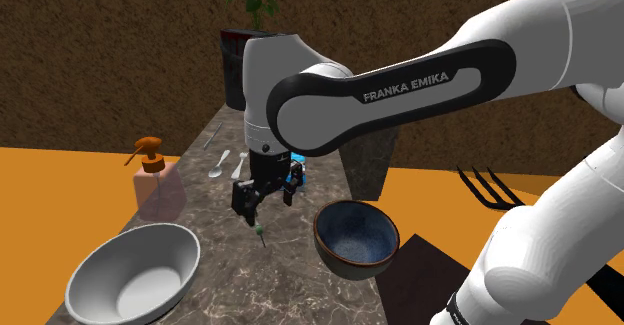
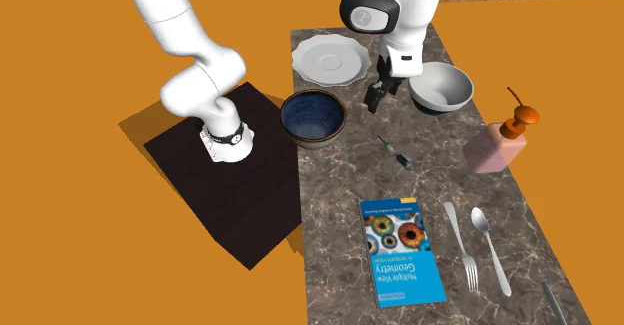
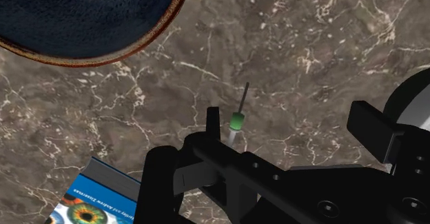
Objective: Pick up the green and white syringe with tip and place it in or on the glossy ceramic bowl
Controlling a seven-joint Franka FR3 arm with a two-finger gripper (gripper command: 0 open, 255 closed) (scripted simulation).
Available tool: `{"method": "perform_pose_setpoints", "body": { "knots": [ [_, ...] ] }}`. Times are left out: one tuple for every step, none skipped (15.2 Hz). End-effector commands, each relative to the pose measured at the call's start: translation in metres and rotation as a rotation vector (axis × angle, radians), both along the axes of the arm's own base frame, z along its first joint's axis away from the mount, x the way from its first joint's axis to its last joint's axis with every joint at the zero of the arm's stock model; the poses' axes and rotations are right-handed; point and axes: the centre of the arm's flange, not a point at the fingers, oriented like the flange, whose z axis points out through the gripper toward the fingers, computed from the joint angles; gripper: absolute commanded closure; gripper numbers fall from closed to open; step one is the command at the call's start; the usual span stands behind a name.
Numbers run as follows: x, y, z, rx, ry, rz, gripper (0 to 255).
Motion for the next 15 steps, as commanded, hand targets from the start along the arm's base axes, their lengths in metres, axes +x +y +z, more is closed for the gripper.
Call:
{"method": "perform_pose_setpoints", "body": {
  "knots": [
    [-0.0001, 0.0000, -0.0004, 0.000, 0.000, 0.000, 0],
    [-0.0001, 0.0000, -0.0004, 0.000, 0.000, 0.000, 0],
    [-0.0001, 0.0000, -0.0004, 0.000, 0.000, 0.000, 0],
    [-0.0001, 0.0000, -0.0003, 0.000, 0.000, 0.000, 0],
    [-0.0001, 0.0000, -0.0003, 0.000, 0.000, 0.000, 255],
    [-0.0001, 0.0000, -0.0003, 0.000, 0.000, 0.000, 255],
    [-0.0001, 0.0000, -0.0003, 0.000, 0.000, 0.000, 255],
    [-0.0001, 0.0000, -0.0003, 0.000, 0.000, 0.000, 255],
    [-0.0001, 0.0000, -0.0003, 0.000, 0.000, 0.000, 255],
    [-0.0001, 0.0000, -0.0003, 0.000, 0.000, 0.000, 255],
    [-0.0001, 0.0000, -0.0003, 0.000, 0.000, 0.000, 255],
    [-0.0001, 0.0000, -0.0003, 0.000, 0.000, 0.000, 255],
    [-0.0001, 0.0000, -0.0003, 0.000, 0.000, 0.000, 255],
    [-0.0001, 0.0000, -0.0003, 0.000, 0.000, 0.000, 255],
    [-0.0001, 0.0000, -0.0003, 0.000, 0.000, 0.000, 0]
  ]
}}
